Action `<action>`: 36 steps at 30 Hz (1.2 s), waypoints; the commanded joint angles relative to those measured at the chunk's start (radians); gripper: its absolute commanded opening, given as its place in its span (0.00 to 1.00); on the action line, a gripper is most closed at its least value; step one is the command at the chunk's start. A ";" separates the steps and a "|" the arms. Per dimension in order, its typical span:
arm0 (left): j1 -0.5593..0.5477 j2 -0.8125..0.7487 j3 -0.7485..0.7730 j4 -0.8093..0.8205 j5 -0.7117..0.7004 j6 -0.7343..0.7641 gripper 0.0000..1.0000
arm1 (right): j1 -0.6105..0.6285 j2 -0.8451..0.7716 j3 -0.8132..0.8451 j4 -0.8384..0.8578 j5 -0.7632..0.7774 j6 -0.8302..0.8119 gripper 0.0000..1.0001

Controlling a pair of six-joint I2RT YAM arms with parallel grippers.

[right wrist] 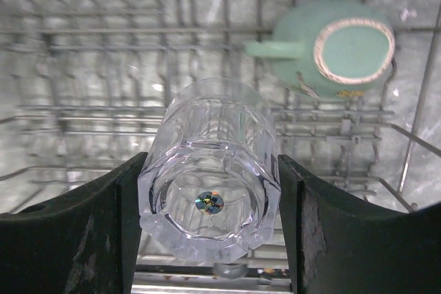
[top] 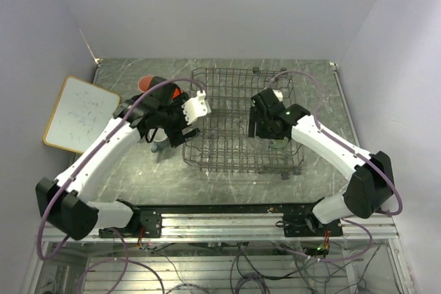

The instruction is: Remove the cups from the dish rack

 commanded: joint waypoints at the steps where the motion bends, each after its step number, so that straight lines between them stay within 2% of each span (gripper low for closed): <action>1: 0.036 -0.117 -0.057 0.028 0.098 0.061 0.99 | -0.006 -0.066 0.141 -0.010 -0.091 -0.024 0.18; 5: 0.038 -0.241 -0.107 0.102 0.138 0.119 0.99 | -0.007 -0.086 0.237 0.040 -0.292 -0.018 0.18; 8: 0.038 -0.328 -0.140 0.195 0.175 0.120 0.99 | -0.009 -0.101 0.272 0.150 -0.534 0.035 0.22; 14: 0.037 -0.447 -0.165 0.290 0.246 0.164 0.99 | -0.011 -0.124 0.227 0.423 -0.879 0.202 0.24; 16: 0.037 -0.478 -0.180 0.299 0.256 0.196 0.99 | -0.011 -0.132 0.164 0.570 -0.968 0.297 0.24; 19: 0.037 -0.526 -0.210 0.311 0.280 0.253 0.99 | -0.012 -0.143 0.080 0.783 -1.041 0.433 0.23; 22: 0.038 -0.575 -0.225 0.372 0.286 0.271 0.99 | -0.009 -0.136 0.041 0.889 -1.087 0.504 0.21; 26: 0.037 -0.598 -0.213 0.429 0.297 0.290 1.00 | -0.007 -0.143 -0.050 1.128 -1.139 0.677 0.21; 31: 0.037 -0.593 -0.183 0.460 0.351 0.274 0.94 | 0.033 -0.114 -0.025 1.153 -1.139 0.701 0.21; 36: 0.037 -0.565 -0.119 0.435 0.380 0.272 0.83 | 0.089 -0.086 -0.029 1.281 -1.141 0.774 0.21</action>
